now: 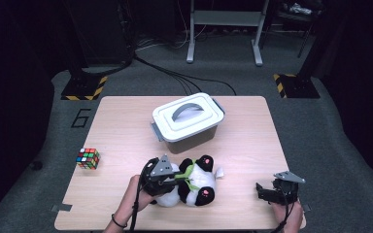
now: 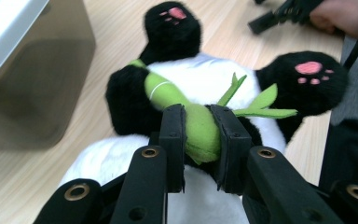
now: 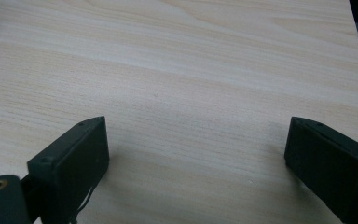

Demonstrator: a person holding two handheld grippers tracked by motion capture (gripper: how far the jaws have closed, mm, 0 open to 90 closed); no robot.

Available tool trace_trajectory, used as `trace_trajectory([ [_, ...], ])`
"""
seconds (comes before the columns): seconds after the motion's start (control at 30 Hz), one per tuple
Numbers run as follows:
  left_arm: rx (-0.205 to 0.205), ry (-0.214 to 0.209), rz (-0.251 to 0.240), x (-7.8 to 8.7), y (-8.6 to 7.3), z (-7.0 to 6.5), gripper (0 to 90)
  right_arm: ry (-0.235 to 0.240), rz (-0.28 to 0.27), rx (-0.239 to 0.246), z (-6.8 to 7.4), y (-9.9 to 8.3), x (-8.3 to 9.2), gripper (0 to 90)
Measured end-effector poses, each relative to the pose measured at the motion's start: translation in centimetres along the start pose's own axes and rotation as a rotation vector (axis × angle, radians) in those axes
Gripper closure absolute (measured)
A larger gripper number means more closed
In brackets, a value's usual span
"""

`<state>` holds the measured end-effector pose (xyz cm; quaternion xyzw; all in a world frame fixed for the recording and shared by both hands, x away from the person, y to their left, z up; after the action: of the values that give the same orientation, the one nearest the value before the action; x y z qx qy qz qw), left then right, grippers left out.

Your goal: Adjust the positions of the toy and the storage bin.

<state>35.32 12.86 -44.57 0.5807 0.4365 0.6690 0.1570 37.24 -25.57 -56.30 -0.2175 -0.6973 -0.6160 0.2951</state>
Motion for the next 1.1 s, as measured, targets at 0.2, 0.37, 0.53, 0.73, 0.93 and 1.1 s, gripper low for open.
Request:
trace_trajectory([
  [0.2,0.061,-0.010,-0.011,1.4,-1.1,0.4,70.4,0.000,0.000,0.000,0.0,0.0,0.0,5.7],
  [0.37,0.156,0.046,-0.068,0.9,-0.4,0.3,44.0,-0.001,0.000,-0.001,0.0,0.0,0.0,5.8],
  [0.53,0.199,0.097,-0.054,-0.8,0.3,0.0,36.7,-0.001,0.000,0.000,0.0,0.0,0.0,5.8],
  [0.73,0.211,0.138,0.004,-2.1,-0.2,-0.1,48.8,-0.001,0.000,0.000,0.0,0.0,0.0,5.8],
  [0.93,0.183,0.125,-0.003,-2.3,-1.3,-0.5,67.3,-0.001,0.000,0.000,0.0,0.0,0.0,5.8],
  [1.1,0.138,0.095,-0.026,-1.3,-1.6,-0.7,71.5,-0.001,0.000,0.000,0.0,0.0,0.0,5.8],
])
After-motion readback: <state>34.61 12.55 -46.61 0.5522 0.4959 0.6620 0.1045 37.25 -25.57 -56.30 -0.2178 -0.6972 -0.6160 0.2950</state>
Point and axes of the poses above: each handheld gripper's, and its own axes: x roughly backward along the jaws, y roughly out of its top, z roughly to its left, the point moved 5 cm from there along -x, roughly forward along the jaws, and after that the axes turned 6 degrees about -y, right-handed, at the moved point
